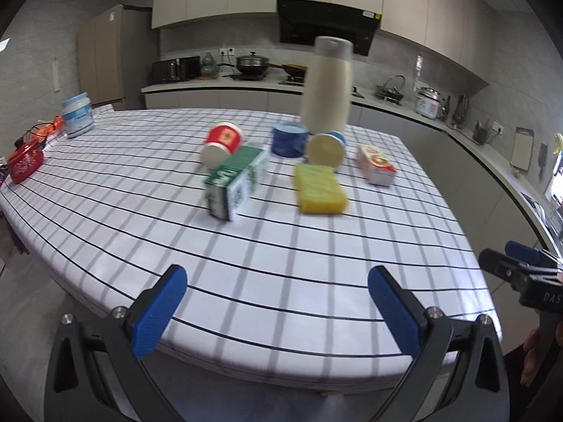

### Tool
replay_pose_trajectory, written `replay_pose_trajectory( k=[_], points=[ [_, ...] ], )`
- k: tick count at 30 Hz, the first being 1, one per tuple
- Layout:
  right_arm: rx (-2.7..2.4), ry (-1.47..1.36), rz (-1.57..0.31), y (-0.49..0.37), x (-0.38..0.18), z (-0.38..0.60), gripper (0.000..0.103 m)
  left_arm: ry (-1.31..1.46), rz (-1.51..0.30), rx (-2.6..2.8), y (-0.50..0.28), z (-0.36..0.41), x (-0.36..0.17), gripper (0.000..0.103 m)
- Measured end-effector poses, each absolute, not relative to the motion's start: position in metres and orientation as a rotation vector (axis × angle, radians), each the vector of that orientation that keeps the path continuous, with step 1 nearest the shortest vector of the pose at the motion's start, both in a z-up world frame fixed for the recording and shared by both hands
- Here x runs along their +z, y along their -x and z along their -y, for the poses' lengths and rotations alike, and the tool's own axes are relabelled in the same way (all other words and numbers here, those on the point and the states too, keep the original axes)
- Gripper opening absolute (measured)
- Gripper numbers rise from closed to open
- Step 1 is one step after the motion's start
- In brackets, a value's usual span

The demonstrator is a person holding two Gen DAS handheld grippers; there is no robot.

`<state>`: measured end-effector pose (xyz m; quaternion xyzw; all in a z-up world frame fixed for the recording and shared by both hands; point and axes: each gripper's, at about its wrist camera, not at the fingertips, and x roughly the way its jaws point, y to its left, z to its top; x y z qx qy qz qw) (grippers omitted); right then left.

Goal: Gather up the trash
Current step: 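Grasp the green milk carton with the left tool while the right tool grasps the yellow sponge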

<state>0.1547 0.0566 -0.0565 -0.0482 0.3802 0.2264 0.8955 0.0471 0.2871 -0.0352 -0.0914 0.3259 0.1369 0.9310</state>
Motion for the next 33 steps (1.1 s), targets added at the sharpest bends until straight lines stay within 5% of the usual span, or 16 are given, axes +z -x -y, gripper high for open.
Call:
replay_pose_trajectory(
  k=[14,28,33],
  points=[
    [0.556,0.217,-0.797,-0.15,-0.085,-0.171,0.102,0.171,-0.752,0.311,-0.074,-0.368,-0.058,0.103],
    [0.63,0.232,-0.862,-0.224,-0.116,-0.231,0.091,0.193,-0.787,0.247,-0.146,-0.397,-0.076,0.103],
    [0.673,0.247,-0.897,-0.262,-0.13,-0.255,0.08,0.228,-0.809,0.225,-0.176,-0.406,-0.085,0.095]
  ],
)
